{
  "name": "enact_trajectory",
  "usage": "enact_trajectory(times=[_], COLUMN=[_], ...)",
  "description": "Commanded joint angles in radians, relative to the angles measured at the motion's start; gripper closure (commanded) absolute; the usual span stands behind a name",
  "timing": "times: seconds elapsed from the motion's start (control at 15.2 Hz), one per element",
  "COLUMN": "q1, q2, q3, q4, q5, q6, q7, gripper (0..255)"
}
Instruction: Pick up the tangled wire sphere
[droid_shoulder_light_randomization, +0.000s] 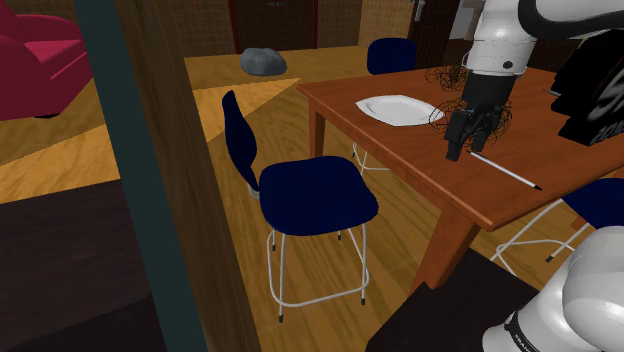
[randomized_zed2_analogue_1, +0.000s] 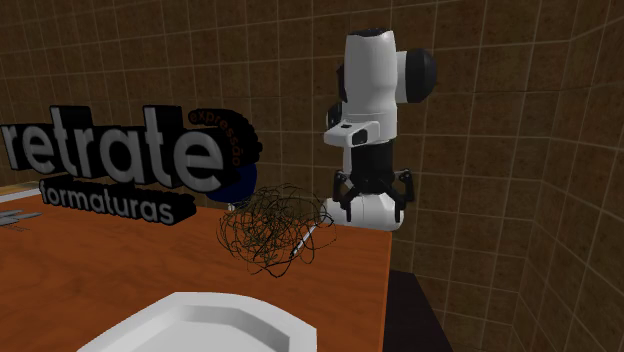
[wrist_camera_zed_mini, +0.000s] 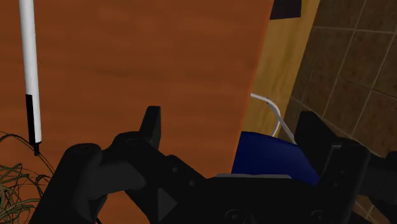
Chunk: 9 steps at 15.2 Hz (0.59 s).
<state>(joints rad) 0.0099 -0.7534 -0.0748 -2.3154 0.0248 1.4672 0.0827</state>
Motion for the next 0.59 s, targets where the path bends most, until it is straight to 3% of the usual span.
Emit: enact_trajectory(times=[0.0, 0.53], q1=[0.000, -0.245], q2=[0.000, 0.068], q3=[0.000, 0.140], q4=[0.000, 0.138], q5=[0.000, -0.134], q6=[0.000, 0.103], q7=[0.000, 0.534], gripper=[0, 0])
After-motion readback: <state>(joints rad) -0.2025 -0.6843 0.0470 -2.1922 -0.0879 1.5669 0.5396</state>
